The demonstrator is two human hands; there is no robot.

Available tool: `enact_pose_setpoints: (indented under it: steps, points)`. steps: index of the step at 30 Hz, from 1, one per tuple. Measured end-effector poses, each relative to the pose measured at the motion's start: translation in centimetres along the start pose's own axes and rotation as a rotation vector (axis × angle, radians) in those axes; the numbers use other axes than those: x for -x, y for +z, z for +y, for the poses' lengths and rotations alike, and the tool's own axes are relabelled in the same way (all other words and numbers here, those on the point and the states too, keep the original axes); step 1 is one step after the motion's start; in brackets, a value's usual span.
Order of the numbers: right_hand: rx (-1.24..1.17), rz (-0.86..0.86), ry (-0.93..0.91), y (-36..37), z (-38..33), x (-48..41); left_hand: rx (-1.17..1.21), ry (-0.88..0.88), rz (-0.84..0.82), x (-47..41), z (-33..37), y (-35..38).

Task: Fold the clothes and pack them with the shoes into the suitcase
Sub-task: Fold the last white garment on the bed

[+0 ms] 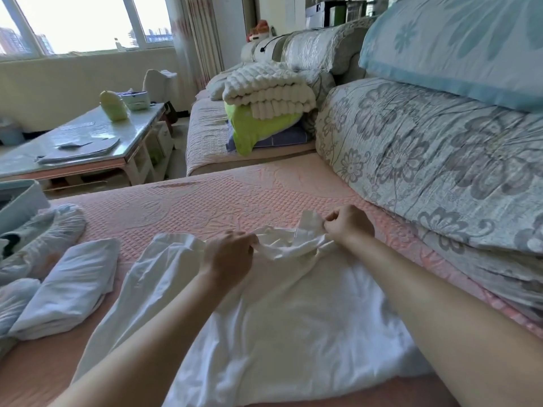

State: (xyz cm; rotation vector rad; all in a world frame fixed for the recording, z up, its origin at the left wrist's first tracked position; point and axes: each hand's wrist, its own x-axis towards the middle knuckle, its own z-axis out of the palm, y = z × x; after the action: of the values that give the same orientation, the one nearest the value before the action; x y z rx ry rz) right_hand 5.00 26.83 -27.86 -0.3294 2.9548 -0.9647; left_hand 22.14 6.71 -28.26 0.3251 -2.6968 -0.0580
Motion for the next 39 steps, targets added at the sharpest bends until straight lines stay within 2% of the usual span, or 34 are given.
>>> enact_pose_setpoints:
  steps: [3, 5, 7, 9, 10, 12, 14, 15, 17, 19, 22, 25, 28, 30, 31, 34, 36, 39]
  points:
    - [-0.052, 0.228, 0.115, -0.7, 1.3, -1.0, -0.011, -0.116, 0.197, -2.2, -0.2, -0.1]
    - [0.01, 0.257, 0.098, -0.7, 2.2, -1.2, -0.038, -0.117, 0.193, -3.4, -0.3, 0.1]
    - [0.114, 0.245, -0.026, -0.2, 2.3, -0.8, -0.059, -0.045, 0.145, -3.7, -0.5, 0.5]
    - [0.214, 0.24, -0.253, 0.5, 1.4, 0.2, -0.076, 0.042, 0.119, -3.0, -1.1, 0.9]
    - [0.229, 0.213, -0.395, 0.9, 0.7, 0.7, -0.081, 0.063, 0.111, -2.4, -1.6, 1.1]
    - [0.244, 0.034, -0.606, 2.1, -0.5, 1.8, -0.081, 0.05, 0.091, -1.0, -3.1, 1.2]
    - [0.357, -0.188, -0.606, 3.4, -1.7, 2.6, -0.066, -0.004, 0.103, 0.3, -5.1, 1.0]
    - [0.453, -0.231, -0.562, 4.0, -2.3, 2.8, -0.06, -0.043, 0.116, 0.9, -6.3, 0.7]
    - [0.653, -0.198, -0.519, 4.6, -3.9, 3.2, -0.053, -0.118, 0.125, 1.7, -8.8, -0.3]
    - [0.72, -0.097, -0.554, 5.1, -5.6, 3.5, 0.011, -0.21, 0.076, 2.1, -10.9, -1.4]
    - [0.491, 0.034, -0.717, 6.6, -8.3, 4.6, 0.121, -0.358, -0.144, 2.0, -13.3, -2.6]
    - [0.337, -0.054, -0.838, 9.0, -11.5, 5.7, 0.077, -0.349, -0.401, 1.3, -14.8, -3.1]
    - [0.362, -0.207, -0.758, 10.8, -14.4, 5.7, 0.073, -0.343, -0.505, 0.4, -16.1, -3.1]
    - [0.526, -0.35, -0.663, 11.4, -15.6, 5.0, 0.086, -0.357, -0.515, -0.1, -16.8, -2.9]
    - [0.566, -0.365, -0.644, 11.6, -15.7, 4.6, 0.064, -0.335, -0.527, -0.6, -17.0, -2.7]
    - [0.292, -0.229, -0.62, 12.4, -15.3, 3.1, -0.094, -0.255, -0.524, -1.7, -17.9, -2.2]
    - [0.148, -0.115, -0.568, 13.0, -14.8, 2.1, -0.186, -0.252, -0.37, -2.1, -18.9, -2.1]
    - [0.073, -0.028, -0.527, 13.5, -14.5, 0.9, -0.261, -0.374, -0.168, -1.9, -20.3, -2.3]
